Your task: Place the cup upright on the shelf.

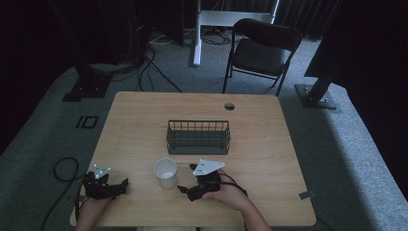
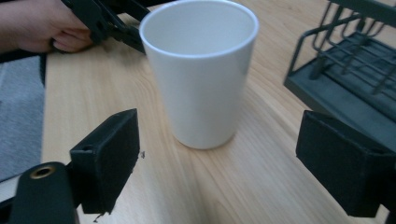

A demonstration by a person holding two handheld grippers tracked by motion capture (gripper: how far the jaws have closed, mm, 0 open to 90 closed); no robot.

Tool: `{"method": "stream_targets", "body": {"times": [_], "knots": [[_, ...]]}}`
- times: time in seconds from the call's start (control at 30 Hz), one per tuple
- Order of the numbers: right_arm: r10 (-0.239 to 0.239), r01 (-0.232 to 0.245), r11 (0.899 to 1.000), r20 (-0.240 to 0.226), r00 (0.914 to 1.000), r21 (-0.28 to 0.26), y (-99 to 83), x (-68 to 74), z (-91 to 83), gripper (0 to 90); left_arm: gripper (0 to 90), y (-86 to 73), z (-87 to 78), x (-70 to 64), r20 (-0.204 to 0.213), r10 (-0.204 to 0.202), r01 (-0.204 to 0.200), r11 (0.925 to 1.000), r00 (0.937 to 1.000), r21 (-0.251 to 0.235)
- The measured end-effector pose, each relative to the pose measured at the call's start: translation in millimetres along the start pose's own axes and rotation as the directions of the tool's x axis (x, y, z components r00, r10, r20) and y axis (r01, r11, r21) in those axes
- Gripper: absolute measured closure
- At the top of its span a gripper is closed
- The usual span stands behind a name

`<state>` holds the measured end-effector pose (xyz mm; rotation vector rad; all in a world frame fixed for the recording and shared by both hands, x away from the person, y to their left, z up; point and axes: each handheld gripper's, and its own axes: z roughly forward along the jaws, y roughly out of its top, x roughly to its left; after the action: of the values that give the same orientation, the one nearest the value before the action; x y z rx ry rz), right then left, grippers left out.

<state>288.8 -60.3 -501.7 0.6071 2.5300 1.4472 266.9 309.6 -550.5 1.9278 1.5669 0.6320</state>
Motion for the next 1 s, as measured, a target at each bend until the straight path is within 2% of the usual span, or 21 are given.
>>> {"method": "stream_targets", "body": {"times": [0.2,0.6,1.0], "knots": [[0.007,-0.007,1.000,-0.007,1.0000,-0.009,3.5,1.3,5.9,12.3,0.7,0.0,0.0,0.0,0.000,0.000,0.000,1.0000,1.0000,0.000],[-0.008,0.007,0.999,-0.031,0.9995,-0.036,12.2,7.8,25.8,12.0,0.8,0.0,0.0,0.0,0.000,0.000,0.000,1.0000,1.0000,0.000],[-0.023,0.021,0.998,-0.028,0.9993,-0.054,21.1,8.0,41.8,12.0,0.7,0.0,-0.1,0.0,0.001,0.000,0.000,1.0000,1.0000,0.001]]}}
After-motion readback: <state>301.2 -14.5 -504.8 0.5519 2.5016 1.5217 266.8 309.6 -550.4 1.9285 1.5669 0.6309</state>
